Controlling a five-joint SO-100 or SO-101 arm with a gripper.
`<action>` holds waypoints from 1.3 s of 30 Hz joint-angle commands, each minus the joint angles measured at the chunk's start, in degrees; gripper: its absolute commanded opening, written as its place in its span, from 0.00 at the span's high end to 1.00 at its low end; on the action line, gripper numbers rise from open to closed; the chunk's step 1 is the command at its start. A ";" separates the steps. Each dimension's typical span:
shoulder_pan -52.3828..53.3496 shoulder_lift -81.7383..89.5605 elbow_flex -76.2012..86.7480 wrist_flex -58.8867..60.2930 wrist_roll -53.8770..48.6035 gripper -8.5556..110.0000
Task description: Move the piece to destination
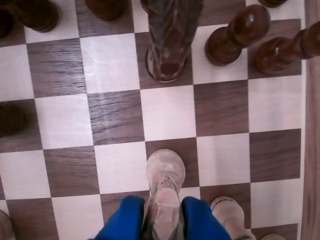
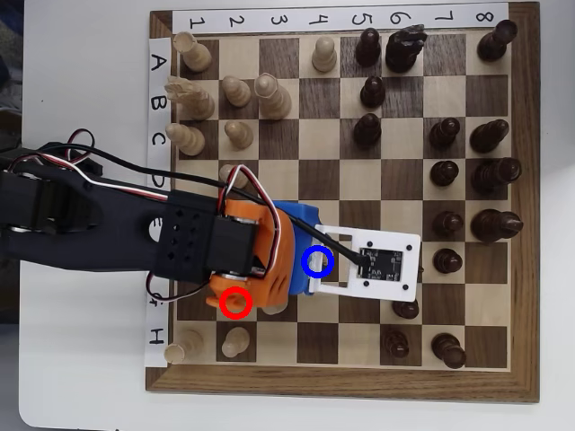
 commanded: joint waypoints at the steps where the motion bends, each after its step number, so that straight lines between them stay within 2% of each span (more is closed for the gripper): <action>1: 4.22 0.53 -10.63 -3.08 -2.02 0.93; 10: 4.57 0.62 -10.90 -1.14 -3.60 0.93; 39: -1.85 4.66 -13.27 3.78 0.62 0.93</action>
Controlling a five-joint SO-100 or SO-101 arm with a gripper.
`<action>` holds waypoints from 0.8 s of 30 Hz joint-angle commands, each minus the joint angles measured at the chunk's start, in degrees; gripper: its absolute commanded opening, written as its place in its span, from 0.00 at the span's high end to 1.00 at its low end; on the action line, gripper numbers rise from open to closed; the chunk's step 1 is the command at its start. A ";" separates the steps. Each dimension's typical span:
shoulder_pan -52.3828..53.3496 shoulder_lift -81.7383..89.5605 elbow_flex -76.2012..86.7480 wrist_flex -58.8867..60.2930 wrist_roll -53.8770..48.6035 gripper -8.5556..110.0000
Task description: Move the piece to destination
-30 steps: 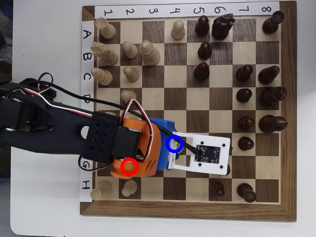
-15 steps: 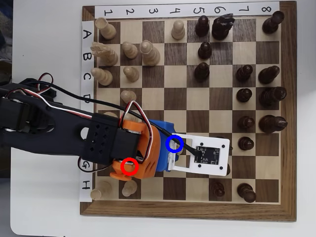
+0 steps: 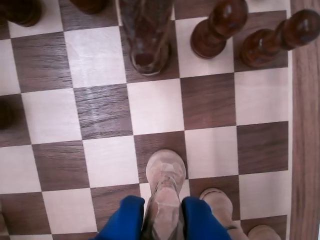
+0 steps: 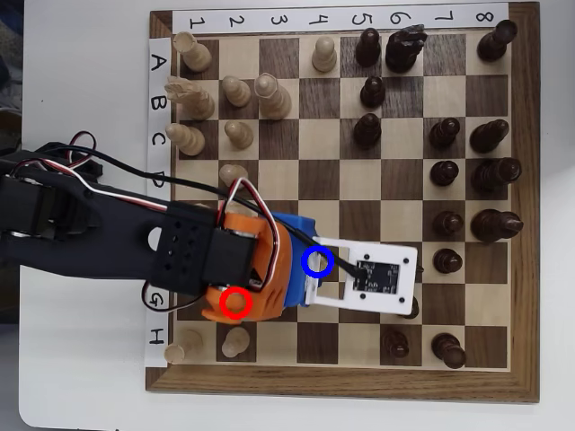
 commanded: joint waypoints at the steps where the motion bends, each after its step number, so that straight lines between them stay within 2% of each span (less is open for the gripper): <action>1: -2.46 4.75 -11.95 1.23 1.85 0.93; 24: -1.05 2.29 -10.28 -2.20 0.62 0.93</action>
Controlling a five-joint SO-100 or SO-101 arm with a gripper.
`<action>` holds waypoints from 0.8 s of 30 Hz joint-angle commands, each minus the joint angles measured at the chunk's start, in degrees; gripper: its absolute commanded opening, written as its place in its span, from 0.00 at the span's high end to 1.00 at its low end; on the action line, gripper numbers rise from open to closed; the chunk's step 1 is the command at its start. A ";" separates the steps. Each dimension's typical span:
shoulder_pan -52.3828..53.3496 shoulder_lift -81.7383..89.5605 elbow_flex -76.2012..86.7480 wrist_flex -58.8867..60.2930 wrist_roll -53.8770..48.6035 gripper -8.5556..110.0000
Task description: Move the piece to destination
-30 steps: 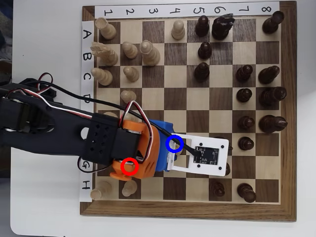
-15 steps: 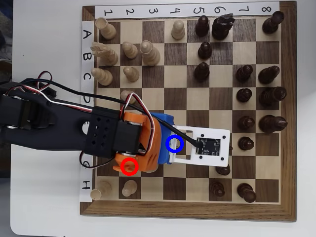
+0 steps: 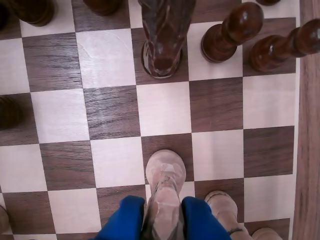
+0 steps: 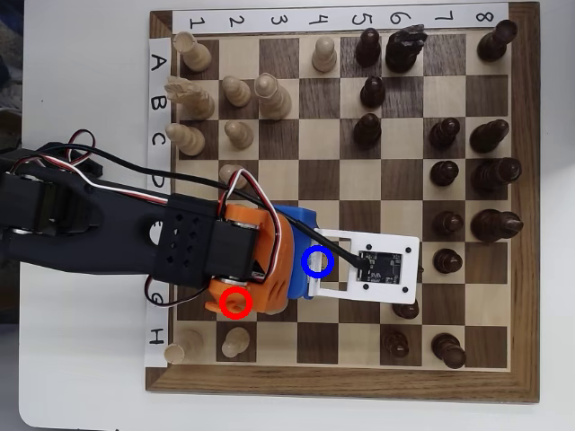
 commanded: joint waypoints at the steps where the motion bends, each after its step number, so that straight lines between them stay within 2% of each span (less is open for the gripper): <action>1: 0.00 2.29 -9.14 -3.16 0.79 0.93; 11: 0.70 2.20 -5.01 -8.00 0.53 0.93; 24: 2.29 2.90 -6.06 -1.67 0.35 0.93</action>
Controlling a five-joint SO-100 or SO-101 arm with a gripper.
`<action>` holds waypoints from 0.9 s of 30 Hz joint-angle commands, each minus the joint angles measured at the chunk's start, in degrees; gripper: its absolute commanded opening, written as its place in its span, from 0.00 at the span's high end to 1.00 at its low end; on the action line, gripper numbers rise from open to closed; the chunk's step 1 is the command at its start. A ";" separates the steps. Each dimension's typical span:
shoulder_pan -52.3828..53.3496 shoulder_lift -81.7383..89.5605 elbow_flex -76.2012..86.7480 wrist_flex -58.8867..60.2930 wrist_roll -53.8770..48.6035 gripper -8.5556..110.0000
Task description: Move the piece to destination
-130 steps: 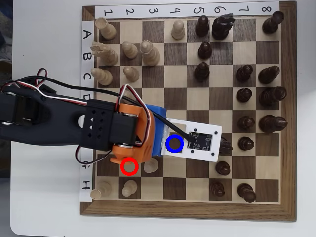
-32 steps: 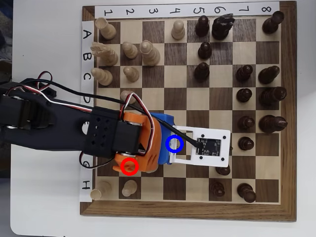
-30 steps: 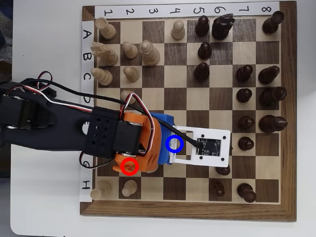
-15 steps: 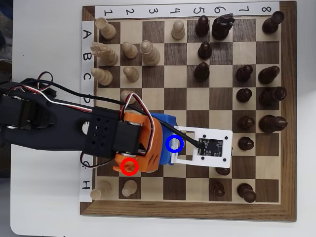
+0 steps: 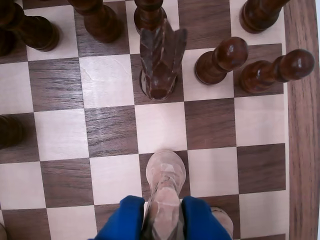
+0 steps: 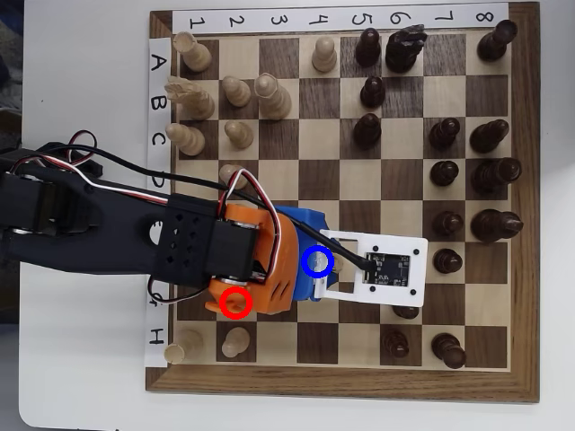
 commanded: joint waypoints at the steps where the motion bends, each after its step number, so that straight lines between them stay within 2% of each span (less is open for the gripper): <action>1: 2.11 2.90 -5.71 2.46 0.26 0.93; 12: 1.41 2.81 -5.01 2.11 0.53 0.93; 20: 0.44 3.87 -4.39 1.23 -2.46 0.76; 27: 0.00 6.15 -4.83 0.62 -3.78 0.69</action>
